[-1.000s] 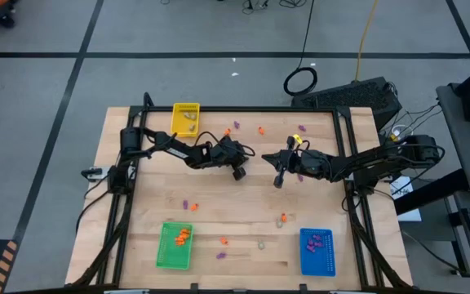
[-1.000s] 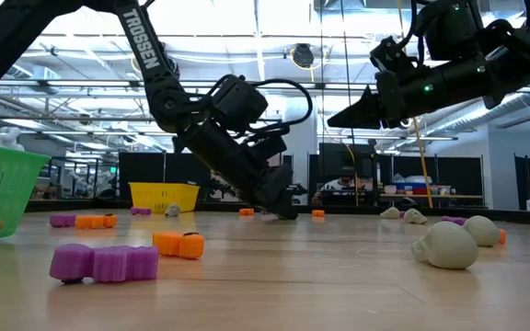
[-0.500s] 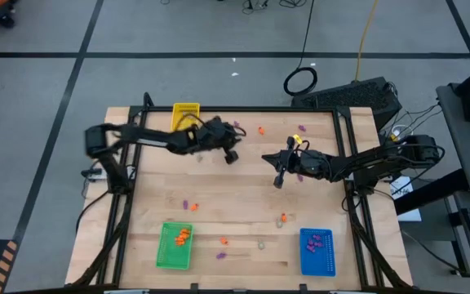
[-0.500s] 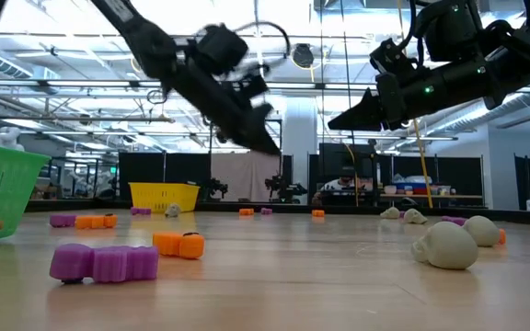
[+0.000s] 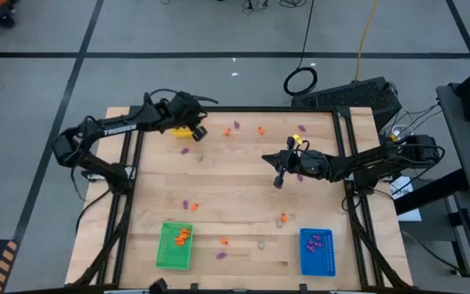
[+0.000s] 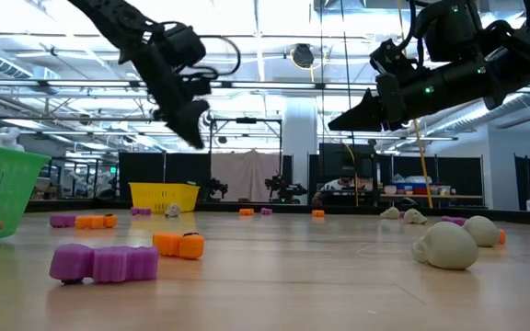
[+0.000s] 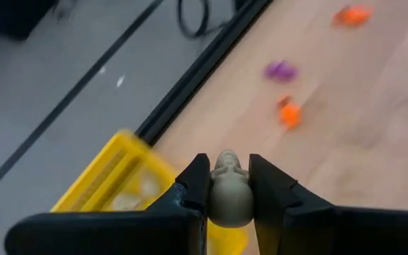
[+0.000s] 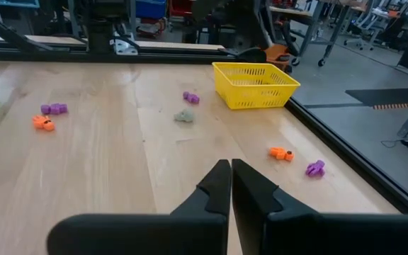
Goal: Sort Halloween decoration
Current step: Put the gray skull toy into the yellow bin
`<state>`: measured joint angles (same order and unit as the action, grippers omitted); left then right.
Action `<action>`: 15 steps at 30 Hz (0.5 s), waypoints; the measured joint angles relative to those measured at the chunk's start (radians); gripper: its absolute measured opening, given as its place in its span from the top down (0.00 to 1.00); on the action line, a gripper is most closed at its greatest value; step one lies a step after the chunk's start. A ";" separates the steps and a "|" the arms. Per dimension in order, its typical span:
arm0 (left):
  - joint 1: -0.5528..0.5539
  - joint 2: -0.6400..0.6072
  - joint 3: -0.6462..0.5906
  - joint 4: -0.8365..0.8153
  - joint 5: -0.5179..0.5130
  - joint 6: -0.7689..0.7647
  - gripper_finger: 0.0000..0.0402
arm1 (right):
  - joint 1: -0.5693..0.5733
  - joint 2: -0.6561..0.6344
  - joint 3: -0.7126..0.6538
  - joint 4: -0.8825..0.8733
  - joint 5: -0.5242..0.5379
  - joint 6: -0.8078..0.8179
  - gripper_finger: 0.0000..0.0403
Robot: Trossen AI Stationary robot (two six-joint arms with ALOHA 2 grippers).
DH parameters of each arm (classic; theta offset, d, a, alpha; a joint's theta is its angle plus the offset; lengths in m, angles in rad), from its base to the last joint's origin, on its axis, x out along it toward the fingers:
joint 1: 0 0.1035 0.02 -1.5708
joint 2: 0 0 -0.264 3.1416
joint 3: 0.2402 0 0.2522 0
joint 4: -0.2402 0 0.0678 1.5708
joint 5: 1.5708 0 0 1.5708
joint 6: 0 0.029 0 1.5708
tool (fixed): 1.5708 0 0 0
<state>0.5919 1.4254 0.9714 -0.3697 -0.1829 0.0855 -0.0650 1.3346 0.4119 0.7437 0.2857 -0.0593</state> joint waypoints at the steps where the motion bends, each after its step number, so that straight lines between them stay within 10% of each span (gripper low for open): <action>1: 0.019 0.001 0.000 -0.021 -0.003 0.001 0.86 | 0.000 0.000 0.000 0.000 0.000 0.000 1.00; 15: 0.201 0.001 -0.121 0.032 0.045 0.041 0.86 | 0.000 0.000 0.000 -0.026 0.000 0.022 1.00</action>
<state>0.7927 1.4261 0.8505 -0.3381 -0.1383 0.1266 -0.0650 1.3346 0.4118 0.7172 0.2859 -0.0376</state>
